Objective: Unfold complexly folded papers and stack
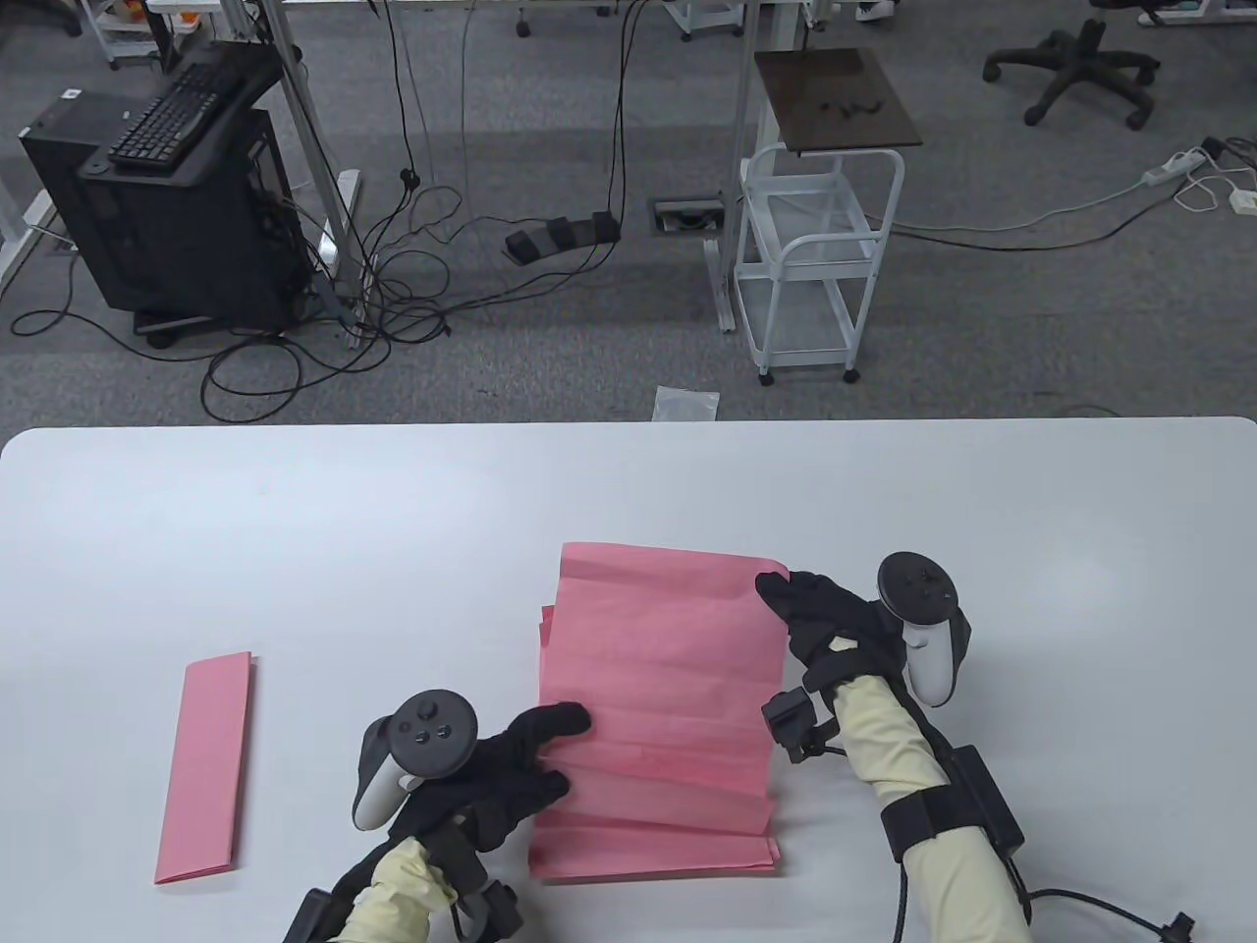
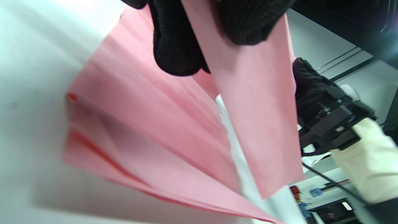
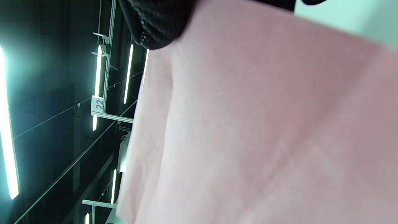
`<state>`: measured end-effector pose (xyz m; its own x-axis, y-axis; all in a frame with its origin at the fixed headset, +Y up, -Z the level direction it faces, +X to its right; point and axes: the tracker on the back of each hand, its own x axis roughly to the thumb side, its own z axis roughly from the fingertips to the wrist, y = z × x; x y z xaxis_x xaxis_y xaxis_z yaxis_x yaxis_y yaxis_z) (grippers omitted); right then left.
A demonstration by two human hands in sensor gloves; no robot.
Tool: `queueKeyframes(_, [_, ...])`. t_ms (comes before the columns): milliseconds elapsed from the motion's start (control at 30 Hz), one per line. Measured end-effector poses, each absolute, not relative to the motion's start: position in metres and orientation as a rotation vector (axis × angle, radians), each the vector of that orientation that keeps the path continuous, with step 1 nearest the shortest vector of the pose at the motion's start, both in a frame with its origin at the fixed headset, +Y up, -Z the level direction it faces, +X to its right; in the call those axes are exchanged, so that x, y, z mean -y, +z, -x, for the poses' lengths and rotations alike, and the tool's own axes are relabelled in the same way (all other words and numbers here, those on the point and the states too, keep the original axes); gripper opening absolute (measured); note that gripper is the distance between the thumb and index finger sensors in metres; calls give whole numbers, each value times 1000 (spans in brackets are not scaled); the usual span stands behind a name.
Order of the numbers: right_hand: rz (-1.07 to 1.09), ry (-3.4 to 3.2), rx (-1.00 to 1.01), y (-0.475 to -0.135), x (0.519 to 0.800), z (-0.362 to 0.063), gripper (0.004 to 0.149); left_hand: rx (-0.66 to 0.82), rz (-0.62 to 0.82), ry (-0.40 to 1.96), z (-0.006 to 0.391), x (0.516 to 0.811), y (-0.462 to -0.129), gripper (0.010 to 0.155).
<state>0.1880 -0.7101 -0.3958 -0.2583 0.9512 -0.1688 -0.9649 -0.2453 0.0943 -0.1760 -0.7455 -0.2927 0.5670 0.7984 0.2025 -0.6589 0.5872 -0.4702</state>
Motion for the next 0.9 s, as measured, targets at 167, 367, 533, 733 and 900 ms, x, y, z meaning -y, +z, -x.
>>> queueKeyframes(167, [113,1850,-225,-399,717,-185,41,397,165,705,167,734,-282,37])
queueKeyframes(367, [133,1922,-230,-405,728,-178,41,535,138,601,163,723,-279,39])
queueKeyframes(533, [108,1977,-220,-406,737,-168,41,559,368,562,162,741,-285,39])
queueKeyframes(733, [72,1994,-228,-405,746,-159,41,585,574,511,163,759,-288,44])
queueKeyframes(900, [69,1991,-222,-405,747,-158,41,592,636,571,157,766,-286,60])
